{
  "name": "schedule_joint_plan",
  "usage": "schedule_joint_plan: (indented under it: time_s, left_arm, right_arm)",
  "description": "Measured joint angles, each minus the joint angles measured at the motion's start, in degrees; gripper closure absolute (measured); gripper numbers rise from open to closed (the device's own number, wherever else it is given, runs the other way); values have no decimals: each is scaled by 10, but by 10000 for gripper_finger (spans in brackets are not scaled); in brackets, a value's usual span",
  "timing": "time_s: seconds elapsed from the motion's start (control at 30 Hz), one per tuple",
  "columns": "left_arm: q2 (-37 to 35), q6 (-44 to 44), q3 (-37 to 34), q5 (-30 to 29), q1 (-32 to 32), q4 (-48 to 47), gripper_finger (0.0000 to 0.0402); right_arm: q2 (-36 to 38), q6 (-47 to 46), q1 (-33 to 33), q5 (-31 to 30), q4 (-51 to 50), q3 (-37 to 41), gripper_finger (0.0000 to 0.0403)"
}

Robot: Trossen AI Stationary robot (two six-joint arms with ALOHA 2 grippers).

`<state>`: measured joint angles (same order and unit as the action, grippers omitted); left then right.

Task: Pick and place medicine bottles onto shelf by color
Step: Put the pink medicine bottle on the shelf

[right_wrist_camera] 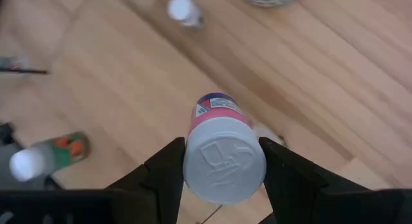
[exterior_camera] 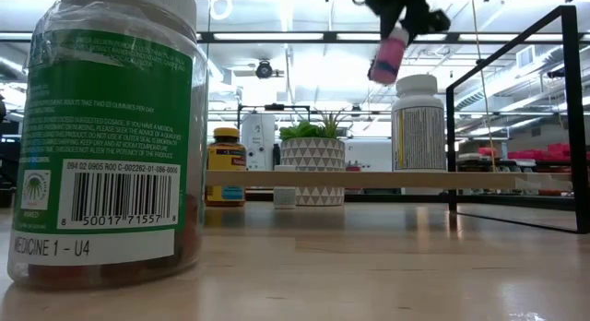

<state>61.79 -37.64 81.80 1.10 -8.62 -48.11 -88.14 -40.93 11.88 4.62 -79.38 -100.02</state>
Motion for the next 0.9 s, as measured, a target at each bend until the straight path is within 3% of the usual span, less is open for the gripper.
schedule_joint_plan:
  time_s: [0.23,0.5,0.9]
  left_arm:
    - [0,10,0,0,0,0,228]
    - [0,13,0,0,0,1,228]
    - [0,10,0,0,2,-2,228]
  right_arm:
    - [1,-21,-58,-5,7,-68,215]
    - [-24,-87,-133,-11,1,-69,215]
    - [-98,-108,-210,-12,-10,-69,216]
